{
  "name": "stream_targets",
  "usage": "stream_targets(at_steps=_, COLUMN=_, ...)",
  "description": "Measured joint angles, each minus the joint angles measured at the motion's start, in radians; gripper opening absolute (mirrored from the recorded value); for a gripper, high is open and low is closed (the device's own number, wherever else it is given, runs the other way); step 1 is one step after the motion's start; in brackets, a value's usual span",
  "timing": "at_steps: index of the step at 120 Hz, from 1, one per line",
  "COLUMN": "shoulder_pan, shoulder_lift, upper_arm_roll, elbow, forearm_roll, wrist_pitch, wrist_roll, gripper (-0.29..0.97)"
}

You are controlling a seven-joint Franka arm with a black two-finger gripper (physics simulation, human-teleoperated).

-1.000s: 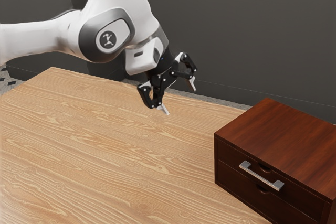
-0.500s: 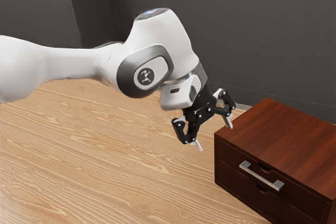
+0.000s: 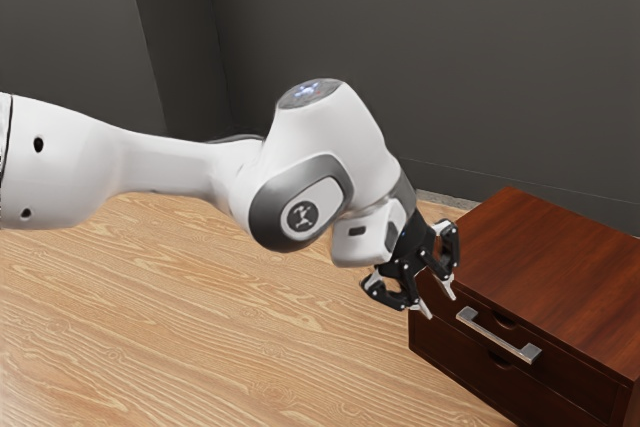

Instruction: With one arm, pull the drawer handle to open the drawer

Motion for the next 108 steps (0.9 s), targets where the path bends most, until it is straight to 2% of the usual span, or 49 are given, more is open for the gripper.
stream_targets(at_steps=48, shoulder_pan=-0.035, shoulder_lift=0.094, upper_arm_roll=0.000, elbow=-0.007, forearm_roll=-0.005, wrist_pitch=0.196, wrist_roll=-0.001, gripper=0.14)
stream_targets(at_steps=87, shoulder_pan=-0.034, shoulder_lift=0.177, upper_arm_roll=0.000, elbow=0.005, forearm_roll=-0.012, wrist_pitch=0.260, wrist_roll=-0.002, gripper=0.14)
stream_targets(at_steps=108, shoulder_pan=-0.041, shoulder_lift=0.187, upper_arm_roll=0.002, elbow=0.013, forearm_roll=-0.005, wrist_pitch=0.287, wrist_roll=-0.002, gripper=0.14)
